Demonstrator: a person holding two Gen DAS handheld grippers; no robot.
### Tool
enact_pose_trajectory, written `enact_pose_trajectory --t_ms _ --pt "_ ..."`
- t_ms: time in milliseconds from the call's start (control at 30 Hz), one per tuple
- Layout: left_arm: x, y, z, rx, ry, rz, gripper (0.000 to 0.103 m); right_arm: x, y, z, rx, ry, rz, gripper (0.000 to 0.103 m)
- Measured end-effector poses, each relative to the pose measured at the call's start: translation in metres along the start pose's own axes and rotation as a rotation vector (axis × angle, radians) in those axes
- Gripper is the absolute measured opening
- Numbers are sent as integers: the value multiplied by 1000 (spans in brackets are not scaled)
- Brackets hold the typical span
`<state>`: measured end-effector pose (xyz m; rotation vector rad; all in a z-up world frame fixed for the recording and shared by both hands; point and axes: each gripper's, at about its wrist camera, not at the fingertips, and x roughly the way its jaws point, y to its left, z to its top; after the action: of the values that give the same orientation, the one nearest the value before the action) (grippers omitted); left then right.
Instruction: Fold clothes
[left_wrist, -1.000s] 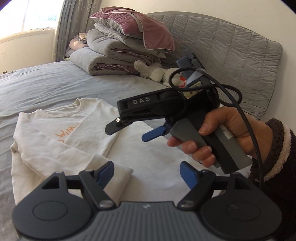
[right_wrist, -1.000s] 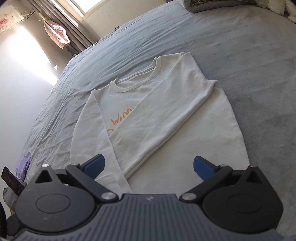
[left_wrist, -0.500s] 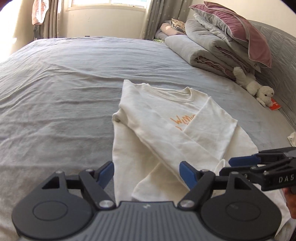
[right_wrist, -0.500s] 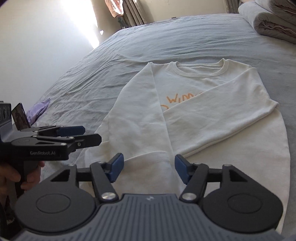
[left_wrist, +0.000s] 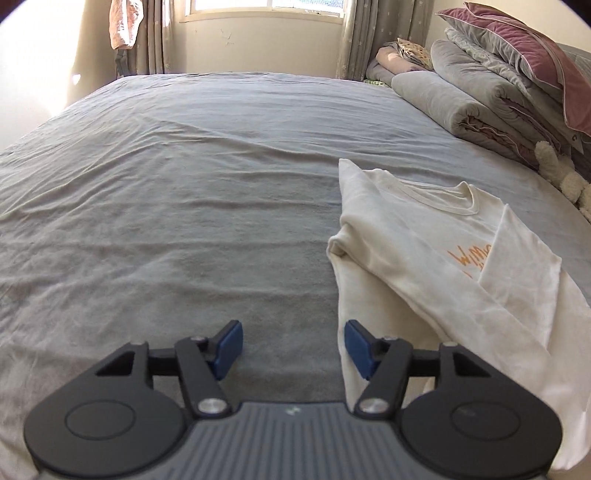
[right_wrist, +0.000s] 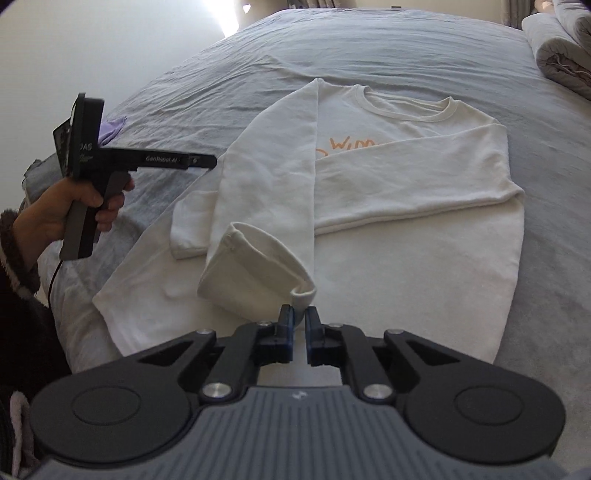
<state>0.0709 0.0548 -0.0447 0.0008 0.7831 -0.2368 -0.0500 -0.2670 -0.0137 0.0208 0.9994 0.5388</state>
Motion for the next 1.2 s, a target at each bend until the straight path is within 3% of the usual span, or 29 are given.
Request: enact_pose_trajectory --t_ms 33,133,200,233,433,533,633,767,867,900,1033,1200 --pt "2 2 3 -12 -3 -1 56 -1 1 -2 -24 22 18 13" --pt "11 9 11 -79 -5 -39 50 -11 0 1 -13 -44 26 21" --pt "20 17 14 -156 -3 -91 48 -14 -4 6 36 -106 46 53" --pt "24 20 15 -194 -6 -114 48 -14 -6 9 64 -137 58 57" --pt "41 37 21 -362 -34 -198 45 -12 -12 27 164 -256 156 58" --pt "48 41 22 -413 -44 -224 42 11 -9 37 172 -237 66 58" --pt "52 40 23 -440 -52 -245 42 42 -6 39 132 -144 -22 58" --pt "57 33 25 -434 -51 -277 42 63 0 31 58 -97 -92 46" --pt "59 30 24 -417 -61 -276 42 59 -1 30 57 -98 -68 13" --pt "60 29 23 -415 -65 -276 41 57 0 30 61 -97 -65 10" --pt "67 32 24 -475 -32 -353 20 54 0 34 67 -99 -63 5" --pt "63 28 21 -476 -67 -324 6 43 0 36 80 -121 -62 4"
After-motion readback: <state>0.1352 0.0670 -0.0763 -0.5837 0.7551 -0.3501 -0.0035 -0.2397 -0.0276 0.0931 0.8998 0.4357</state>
